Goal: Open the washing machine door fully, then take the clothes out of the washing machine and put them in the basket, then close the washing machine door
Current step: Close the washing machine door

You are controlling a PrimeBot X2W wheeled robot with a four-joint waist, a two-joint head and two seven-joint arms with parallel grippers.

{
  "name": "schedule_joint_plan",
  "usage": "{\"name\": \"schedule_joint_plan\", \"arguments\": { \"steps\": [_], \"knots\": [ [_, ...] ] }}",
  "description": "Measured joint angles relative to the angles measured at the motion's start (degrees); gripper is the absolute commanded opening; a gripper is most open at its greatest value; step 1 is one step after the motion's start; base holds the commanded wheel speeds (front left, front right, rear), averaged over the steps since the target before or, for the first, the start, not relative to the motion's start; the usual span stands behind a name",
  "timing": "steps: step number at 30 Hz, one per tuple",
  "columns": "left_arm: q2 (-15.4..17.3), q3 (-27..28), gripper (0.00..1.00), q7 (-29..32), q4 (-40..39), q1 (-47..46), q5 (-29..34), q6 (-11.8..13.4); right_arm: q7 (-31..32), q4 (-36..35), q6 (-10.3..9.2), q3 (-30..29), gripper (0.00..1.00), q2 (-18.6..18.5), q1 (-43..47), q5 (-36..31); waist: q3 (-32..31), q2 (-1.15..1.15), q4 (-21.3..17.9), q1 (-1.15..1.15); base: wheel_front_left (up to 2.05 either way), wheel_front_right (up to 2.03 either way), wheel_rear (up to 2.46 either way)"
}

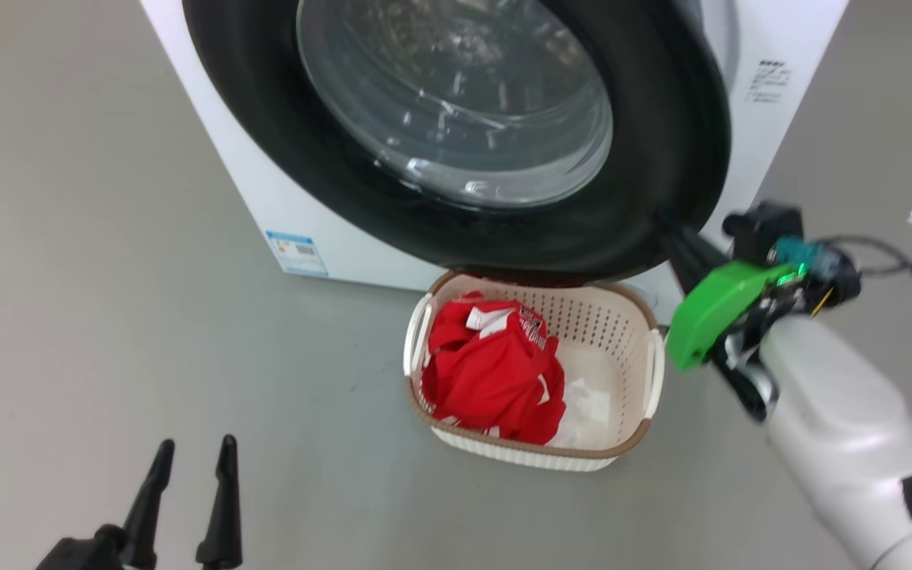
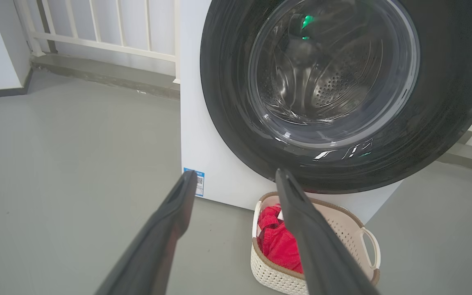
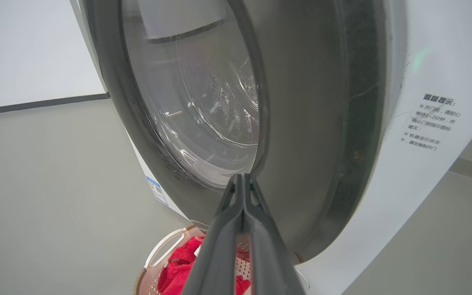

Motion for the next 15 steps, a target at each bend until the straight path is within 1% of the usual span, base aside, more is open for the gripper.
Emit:
{"name": "schedule_joint_plan", "arguments": {
  "steps": [3, 9, 12, 15],
  "knots": [
    [0.0, -0.8, 1.00, 0.0, 0.2, -0.9, 0.0, 0.0, 0.0, 1.9, 0.00, 0.9, 0.00, -0.8, -3.5, 0.5, 1.4, 0.00, 0.6, 0.00, 0.00, 0.00, 0.00],
    [-0.1, -1.6, 1.00, 0.0, 0.2, -2.6, -0.6, 0.0, -0.1, 4.6, 0.00, 2.4, 0.00, -1.3, -9.2, 1.7, 4.1, 0.00, 1.5, 0.00, 0.00, 0.00, 0.00],
    [-0.1, -2.0, 1.00, 0.0, 0.2, -3.4, -1.0, -0.1, -0.1, 5.8, 0.01, 3.4, 0.00, -2.2, -11.4, 1.9, 5.3, 0.00, 1.9, 0.00, 0.00, 0.00, 0.00],
    [-0.1, -2.1, 1.00, 0.0, 0.2, -3.7, -1.0, -0.1, -0.2, 6.9, 0.36, 3.6, 0.00, -2.6, -13.4, 1.9, 6.4, 0.00, 2.3, 0.00, 0.00, 0.00, 0.00]
  ]
}}
